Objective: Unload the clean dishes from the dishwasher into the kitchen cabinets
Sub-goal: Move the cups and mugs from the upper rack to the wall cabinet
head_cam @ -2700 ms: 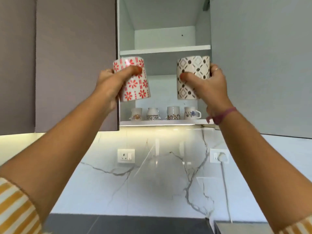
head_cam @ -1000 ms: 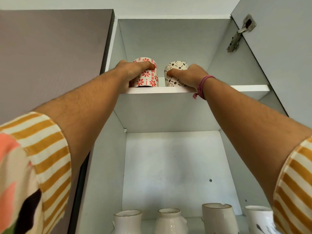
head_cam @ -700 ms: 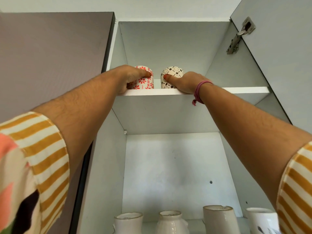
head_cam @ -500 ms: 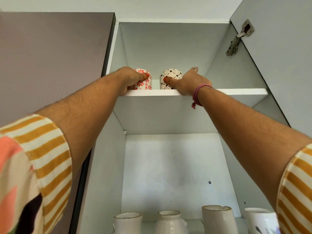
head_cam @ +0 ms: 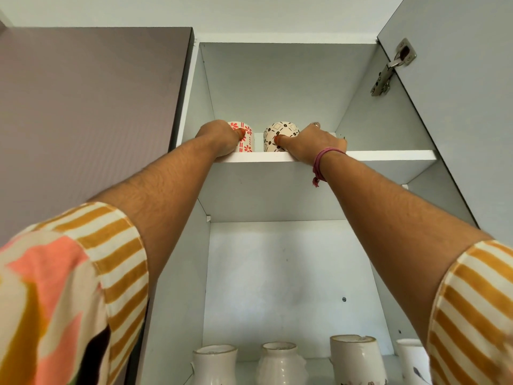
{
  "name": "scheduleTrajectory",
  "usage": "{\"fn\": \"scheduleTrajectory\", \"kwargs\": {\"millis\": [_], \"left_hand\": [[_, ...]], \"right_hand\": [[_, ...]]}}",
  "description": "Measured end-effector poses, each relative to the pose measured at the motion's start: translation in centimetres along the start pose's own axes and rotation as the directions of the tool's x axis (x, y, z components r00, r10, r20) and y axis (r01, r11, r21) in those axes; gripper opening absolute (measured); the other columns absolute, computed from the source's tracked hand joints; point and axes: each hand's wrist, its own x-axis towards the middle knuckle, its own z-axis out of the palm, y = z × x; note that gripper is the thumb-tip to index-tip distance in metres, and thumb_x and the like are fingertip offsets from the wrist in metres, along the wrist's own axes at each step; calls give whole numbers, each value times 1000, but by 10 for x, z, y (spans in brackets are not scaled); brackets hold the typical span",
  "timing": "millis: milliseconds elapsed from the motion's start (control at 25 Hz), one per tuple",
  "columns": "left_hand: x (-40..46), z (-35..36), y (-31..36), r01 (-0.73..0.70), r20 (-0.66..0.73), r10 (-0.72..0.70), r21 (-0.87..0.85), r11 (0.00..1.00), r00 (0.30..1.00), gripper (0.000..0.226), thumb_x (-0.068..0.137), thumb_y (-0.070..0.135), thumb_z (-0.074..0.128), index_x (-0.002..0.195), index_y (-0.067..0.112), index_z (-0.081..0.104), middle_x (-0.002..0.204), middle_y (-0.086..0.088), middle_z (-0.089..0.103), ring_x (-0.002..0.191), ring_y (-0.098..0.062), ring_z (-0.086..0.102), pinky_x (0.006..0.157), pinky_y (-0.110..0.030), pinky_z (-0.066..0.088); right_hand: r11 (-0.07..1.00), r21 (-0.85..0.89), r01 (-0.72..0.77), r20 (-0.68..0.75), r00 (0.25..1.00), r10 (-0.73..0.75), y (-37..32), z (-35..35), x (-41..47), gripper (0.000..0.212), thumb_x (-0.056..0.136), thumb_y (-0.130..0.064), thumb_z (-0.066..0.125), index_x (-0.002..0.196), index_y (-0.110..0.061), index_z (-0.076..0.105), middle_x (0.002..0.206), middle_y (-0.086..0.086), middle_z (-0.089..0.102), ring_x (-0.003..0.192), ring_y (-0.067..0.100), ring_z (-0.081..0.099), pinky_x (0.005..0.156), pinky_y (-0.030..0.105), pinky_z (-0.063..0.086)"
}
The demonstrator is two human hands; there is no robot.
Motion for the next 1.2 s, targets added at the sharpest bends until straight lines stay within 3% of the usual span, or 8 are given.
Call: {"fn": "scheduleTrajectory", "kwargs": {"millis": [80,160,360,560,800,1000,1120,1200], "left_hand": [[-4,2,0,-27,-47,31,83,996,998,50,96,49,46,119,6,55,113,-8,64,98,-23,63,83,-30,47],[-12,2,-1,-68,-134,82,108,992,988,52,95,48,48,124,5,52,116,-10,62,97,-24,61,81,-31,47],[-56,9,-18,-429,-159,418,-44,902,895,63,93,25,55,147,7,30,143,-10,42,125,-26,47,104,-41,44],[-154,12,-21,-528,-217,488,-207,823,846,51,92,18,56,140,13,42,135,-3,47,118,-11,46,94,-21,40],[-249,10,-34,-442,-102,437,-367,819,894,31,91,16,58,121,17,57,119,1,56,102,-7,56,87,-27,50],[-322,-5,-37,-251,4,286,-467,848,958,23,91,12,57,110,24,59,111,11,57,92,7,57,68,-7,45],[-362,-14,-37,-115,83,177,-490,864,981,23,91,11,58,110,22,62,110,10,60,91,5,58,61,-5,43],[-388,-19,-30,-31,130,109,-495,869,986,22,90,9,59,108,22,64,105,6,63,83,1,60,56,-5,41]], "right_hand": [[998,-53,14,-27,1000,-15,1,3,-5,73,91,-56,37,145,-7,28,96,4,61,110,27,56,107,43,21],[996,-50,71,-93,993,-76,7,5,-14,65,92,-51,35,141,-8,33,118,8,62,117,28,52,105,42,24],[945,191,266,-82,963,-255,34,-5,-49,53,95,-37,46,139,-11,35,143,7,43,136,22,34,118,38,7],[889,396,228,-218,964,-150,68,-22,-132,42,89,-25,56,129,-13,47,131,4,47,120,22,45,102,34,37],[738,674,25,-173,977,125,122,-34,-244,21,90,-16,58,110,-21,55,114,1,58,107,15,55,88,28,45],[613,778,-137,-46,961,273,155,-62,-330,21,91,-11,59,109,-21,57,109,-3,62,103,9,59,88,25,46],[542,815,-207,-15,927,376,172,-93,-367,19,91,-9,59,107,-19,59,107,-2,64,97,4,60,78,11,46],[478,838,-265,29,895,444,187,-120,-385,16,92,-10,59,103,-21,61,106,-2,65,99,8,60,75,11,45]]}}
